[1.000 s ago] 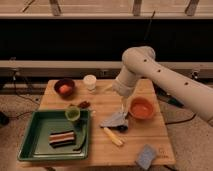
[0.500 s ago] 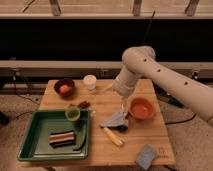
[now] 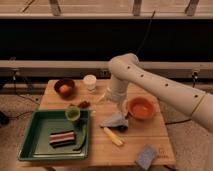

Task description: Place banana in purple bowl

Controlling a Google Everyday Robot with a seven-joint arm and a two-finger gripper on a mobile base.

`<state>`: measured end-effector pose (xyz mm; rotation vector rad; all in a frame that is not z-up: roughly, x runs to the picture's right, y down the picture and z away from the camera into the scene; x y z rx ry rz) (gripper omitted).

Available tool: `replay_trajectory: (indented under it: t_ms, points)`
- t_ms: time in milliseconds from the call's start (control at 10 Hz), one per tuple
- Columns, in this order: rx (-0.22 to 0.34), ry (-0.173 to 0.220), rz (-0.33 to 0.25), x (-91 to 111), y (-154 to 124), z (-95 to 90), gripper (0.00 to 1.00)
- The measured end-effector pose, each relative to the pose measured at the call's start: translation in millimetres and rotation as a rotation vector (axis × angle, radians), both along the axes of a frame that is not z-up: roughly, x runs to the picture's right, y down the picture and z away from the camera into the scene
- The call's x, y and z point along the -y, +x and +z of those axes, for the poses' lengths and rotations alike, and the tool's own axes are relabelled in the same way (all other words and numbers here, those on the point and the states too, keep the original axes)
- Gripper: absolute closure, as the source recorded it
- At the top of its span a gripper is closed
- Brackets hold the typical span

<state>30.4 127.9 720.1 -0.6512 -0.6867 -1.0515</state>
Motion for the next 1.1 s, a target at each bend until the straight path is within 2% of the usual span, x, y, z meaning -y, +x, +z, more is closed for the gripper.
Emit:
replay_trajectory:
  t_ms: [300,500,900,1100]
  points:
    - [0.038,0.000,-0.065,-38.4,11.7,10.0,0.20]
    - [0.051,0.000,-0.083,-52.1,14.8,18.7,0.20]
    - [0.090,-0.023,-0.153,-92.6,18.5,43.2,0.20]
    - [0.079,-0.027,-0.172,-104.7,25.3,54.6,0.20]
